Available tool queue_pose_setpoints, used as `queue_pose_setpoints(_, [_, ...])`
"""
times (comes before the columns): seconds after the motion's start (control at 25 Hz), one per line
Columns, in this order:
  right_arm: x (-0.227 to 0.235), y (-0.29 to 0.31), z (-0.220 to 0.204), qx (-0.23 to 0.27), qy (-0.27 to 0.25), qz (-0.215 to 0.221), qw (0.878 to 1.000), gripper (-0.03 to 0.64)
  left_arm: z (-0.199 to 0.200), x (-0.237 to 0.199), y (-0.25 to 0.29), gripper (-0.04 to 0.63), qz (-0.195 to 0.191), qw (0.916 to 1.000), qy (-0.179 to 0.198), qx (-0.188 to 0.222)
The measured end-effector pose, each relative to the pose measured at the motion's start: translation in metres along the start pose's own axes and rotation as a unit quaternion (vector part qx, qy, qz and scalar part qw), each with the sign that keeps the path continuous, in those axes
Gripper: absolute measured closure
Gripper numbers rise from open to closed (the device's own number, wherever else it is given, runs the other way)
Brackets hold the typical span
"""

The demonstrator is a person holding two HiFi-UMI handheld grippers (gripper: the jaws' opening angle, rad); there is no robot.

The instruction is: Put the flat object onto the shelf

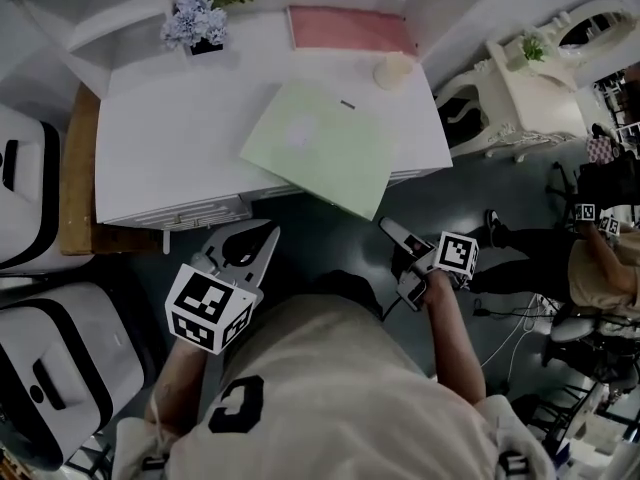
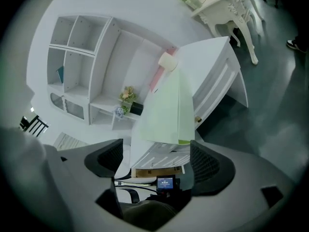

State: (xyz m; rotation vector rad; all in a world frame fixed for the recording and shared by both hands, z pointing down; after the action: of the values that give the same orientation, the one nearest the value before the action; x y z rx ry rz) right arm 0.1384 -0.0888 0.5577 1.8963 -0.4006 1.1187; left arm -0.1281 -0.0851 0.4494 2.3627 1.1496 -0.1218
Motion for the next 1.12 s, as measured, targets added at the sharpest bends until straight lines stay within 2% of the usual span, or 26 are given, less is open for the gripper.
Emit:
queue_pose_setpoints(0.28, [0.026, 0.013, 0.011, -0.018, 0.017, 0.0, 1.0, 0.196, 0.01, -0.012, 0.002, 0.582, 0.013, 0.9999, 0.003, 0.003])
queue_pose_setpoints(0.68, [0.079, 0.046, 0.024, -0.112, -0.001, 0.008, 0.994, 0.152, 0.024, -0.011, 0.035, 0.582, 0.063, 0.9978, -0.021, -0.003])
queue_pose_setpoints(0.84, [0.089, 0.061, 0.031, -0.14, 0.003, 0.036, 0.989, 0.14, 0.034, -0.01, 0.051, 0.582, 0.078, 0.9965, -0.026, -0.01])
queue_pose_setpoints(1.12, [0.079, 0.081, 0.026, -0.185, -0.002, 0.123, 0.975, 0.13, 0.037, -0.011, 0.063, 0.582, 0.1, 0.9937, -0.038, -0.034])
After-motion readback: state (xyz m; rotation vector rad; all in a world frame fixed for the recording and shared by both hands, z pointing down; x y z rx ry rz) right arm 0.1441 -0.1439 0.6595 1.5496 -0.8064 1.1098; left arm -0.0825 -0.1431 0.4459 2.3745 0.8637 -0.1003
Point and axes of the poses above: the fingertips, and each gripper's own axes: y forward along the fingers, x to its right, z out of its top, the point moved 3 cm from there along -y, backward along the fingers, and after that the axes turned 3 degrees about -z, right-handed, at the moved point
